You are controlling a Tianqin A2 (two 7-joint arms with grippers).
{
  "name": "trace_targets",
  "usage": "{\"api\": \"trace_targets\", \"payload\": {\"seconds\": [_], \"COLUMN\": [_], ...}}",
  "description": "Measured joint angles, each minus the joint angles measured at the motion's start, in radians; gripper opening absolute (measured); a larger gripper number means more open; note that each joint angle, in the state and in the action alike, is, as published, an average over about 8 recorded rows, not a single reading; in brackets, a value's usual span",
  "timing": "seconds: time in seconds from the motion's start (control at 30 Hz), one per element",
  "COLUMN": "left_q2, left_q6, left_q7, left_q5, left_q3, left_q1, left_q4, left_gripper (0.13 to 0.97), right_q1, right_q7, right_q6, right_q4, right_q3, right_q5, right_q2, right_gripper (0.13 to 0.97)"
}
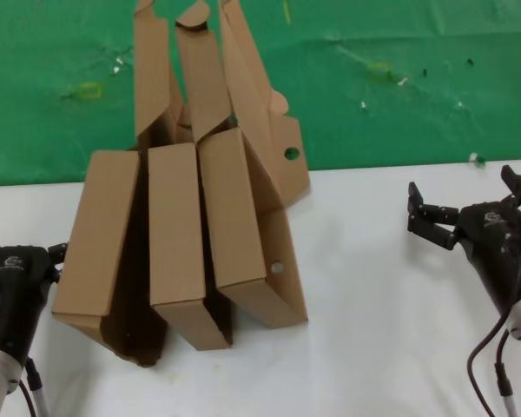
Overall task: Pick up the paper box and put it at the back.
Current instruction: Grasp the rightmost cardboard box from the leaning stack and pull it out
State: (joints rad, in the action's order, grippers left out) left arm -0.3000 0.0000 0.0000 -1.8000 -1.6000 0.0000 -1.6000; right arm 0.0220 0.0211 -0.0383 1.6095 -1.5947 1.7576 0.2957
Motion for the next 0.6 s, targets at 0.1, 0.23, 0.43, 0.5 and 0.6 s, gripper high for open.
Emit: {"api": "trace_targets", "payload": {"seconds": [0.1,0.23,0.43,0.5,0.6], "left_q2": [0.0,0.0,0.0,0.0,0.0], "left_q6": [0.0,0.0,0.0,0.0,0.0], "left_q7": [0.0,0.0,0.0,0.0,0.0], "left_q5": [0.0,0.0,0.0,0.0,0.0], "left_q3": [0.0,0.0,0.0,0.0,0.0], "left_q1": [0.0,0.0,0.0,0.0,0.0], "left_q4": [0.0,0.0,0.0,0.0,0.0], "left_gripper": [0.966,0.966,0.966,0.966,0.966], "right_q1": [0.0,0.0,0.0,0.0,0.0], "right_q7": [0.0,0.0,0.0,0.0,0.0], "right_q6": [0.0,0.0,0.0,0.0,0.0], "right_q4": [0.0,0.0,0.0,0.0,0.0], "right_q3": [0.0,0.0,0.0,0.0,0.0], "right_q5": [0.0,0.0,0.0,0.0,0.0], "right_q2": [0.0,0.0,0.0,0.0,0.0], "right_gripper": [0.966,0.966,0.966,0.966,0.966]}}
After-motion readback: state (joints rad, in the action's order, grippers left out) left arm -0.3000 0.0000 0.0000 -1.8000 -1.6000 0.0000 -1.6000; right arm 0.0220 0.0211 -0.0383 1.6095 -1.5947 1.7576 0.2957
